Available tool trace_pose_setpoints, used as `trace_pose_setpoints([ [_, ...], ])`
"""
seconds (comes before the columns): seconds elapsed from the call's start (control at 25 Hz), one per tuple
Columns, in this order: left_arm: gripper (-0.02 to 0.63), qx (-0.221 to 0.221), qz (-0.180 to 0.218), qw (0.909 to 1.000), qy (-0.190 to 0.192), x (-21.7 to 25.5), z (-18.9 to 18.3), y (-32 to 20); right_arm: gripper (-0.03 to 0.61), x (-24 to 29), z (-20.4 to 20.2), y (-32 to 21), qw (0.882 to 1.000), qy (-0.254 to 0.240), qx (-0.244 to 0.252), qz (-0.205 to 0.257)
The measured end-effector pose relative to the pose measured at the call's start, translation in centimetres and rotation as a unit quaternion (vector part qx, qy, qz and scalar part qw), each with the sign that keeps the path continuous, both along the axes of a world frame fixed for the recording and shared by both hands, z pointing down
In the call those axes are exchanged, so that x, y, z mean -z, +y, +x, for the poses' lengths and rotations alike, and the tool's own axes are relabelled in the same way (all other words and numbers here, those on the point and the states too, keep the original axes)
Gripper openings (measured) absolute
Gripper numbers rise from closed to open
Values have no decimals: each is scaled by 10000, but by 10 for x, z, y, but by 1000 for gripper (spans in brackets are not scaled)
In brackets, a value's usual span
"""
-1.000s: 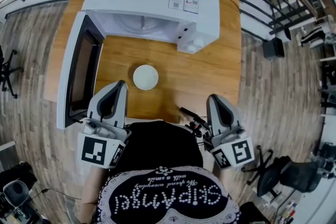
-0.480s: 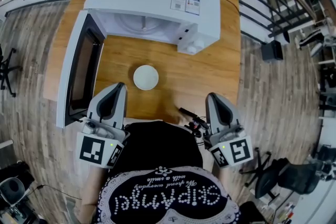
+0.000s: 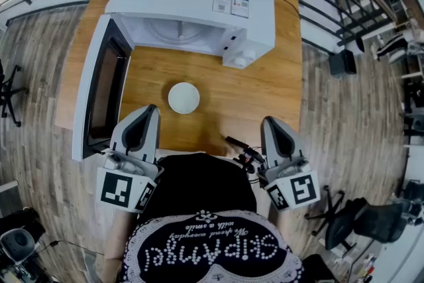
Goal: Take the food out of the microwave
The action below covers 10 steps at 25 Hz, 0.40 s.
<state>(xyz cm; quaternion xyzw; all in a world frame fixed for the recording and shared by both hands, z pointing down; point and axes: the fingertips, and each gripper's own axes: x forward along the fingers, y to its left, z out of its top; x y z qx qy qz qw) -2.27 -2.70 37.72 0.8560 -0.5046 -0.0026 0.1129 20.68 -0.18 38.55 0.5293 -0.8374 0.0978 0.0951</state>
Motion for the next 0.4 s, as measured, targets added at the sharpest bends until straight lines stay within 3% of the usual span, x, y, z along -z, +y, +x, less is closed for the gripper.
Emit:
trace_pose_setpoints([
  [0.4, 31, -64, 21, 10000, -9, 1, 2, 7, 34, 6, 18, 3, 9996, 83, -228, 138],
])
